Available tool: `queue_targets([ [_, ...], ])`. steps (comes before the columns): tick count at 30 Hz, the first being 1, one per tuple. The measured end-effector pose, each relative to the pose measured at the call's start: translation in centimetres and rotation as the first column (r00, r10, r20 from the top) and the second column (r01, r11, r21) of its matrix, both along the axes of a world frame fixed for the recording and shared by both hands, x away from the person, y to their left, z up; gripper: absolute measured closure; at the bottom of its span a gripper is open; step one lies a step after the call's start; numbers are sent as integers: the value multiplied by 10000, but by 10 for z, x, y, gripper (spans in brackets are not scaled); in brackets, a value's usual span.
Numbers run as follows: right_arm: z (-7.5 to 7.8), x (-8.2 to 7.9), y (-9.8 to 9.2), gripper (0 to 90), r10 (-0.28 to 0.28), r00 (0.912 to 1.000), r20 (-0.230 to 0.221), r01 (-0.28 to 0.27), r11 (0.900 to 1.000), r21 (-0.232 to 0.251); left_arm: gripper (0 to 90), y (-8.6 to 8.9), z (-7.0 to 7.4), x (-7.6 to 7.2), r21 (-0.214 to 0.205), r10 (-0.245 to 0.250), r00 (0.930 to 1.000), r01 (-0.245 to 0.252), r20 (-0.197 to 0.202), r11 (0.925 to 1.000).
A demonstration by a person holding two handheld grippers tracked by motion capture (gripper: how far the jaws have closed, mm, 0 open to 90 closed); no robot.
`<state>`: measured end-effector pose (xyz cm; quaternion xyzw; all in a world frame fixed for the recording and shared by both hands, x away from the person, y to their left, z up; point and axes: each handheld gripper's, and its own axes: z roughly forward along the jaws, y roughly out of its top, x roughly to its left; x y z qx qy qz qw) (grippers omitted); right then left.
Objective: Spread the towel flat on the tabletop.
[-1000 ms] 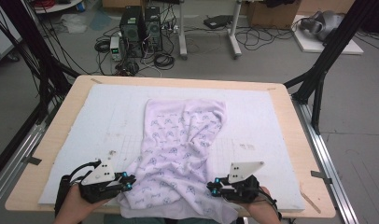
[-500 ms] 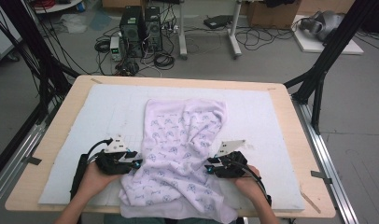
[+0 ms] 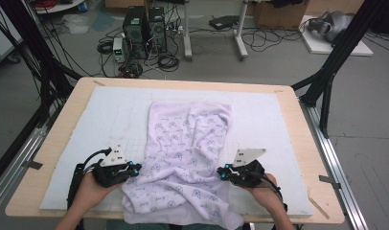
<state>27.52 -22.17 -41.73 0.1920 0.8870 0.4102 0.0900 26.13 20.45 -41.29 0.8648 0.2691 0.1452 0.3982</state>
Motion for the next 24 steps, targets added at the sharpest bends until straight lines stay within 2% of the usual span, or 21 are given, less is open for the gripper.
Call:
queue_targets([
  [4,14,-14,-16,853,-142,9997,221,142,9999,20,868,0,9,-12,-192,-360,9994,360,7,9992],
  [5,21,-20,-21,851,-216,9989,407,216,9998,-8,867,-1,12,-16,-271,-513,9987,512,-37,9983],
  [7,32,-26,-28,842,-254,9981,557,232,9989,402,854,-2,17,-20,-405,-582,9983,582,23,9975],
  [9,41,-28,-34,822,-311,9966,759,266,9979,597,808,-3,23,-21,-535,-622,9980,624,55,9966],
  [12,43,-20,-34,776,-575,9951,805,539,9975,462,760,-7,27,-15,-524,-649,9977,658,193,9965],
  [15,35,-4,-30,729,-842,9944,638,820,9960,363,739,-9,27,-3,-595,-620,9974,641,364,9962],
  [16,30,1,-30,719,-890,9948,504,870,9954,399,734,-8,25,5,-726,-533,9980,556,332,9958],
  [18,19,12,-31,703,-1163,9931,128,1155,9921,497,734,-7,22,16,-719,-238,9990,265,386,9971],
  [20,8,20,-30,694,-1284,9914,-240,1292,9910,339,736,-8,18,27,-693,12,9995,10,323,9976],
  [24,-8,29,-22,663,-1182,9905,-706,1166,9928,-266,749,-14,0,50,124,311,9994,-313,123,9994],
])
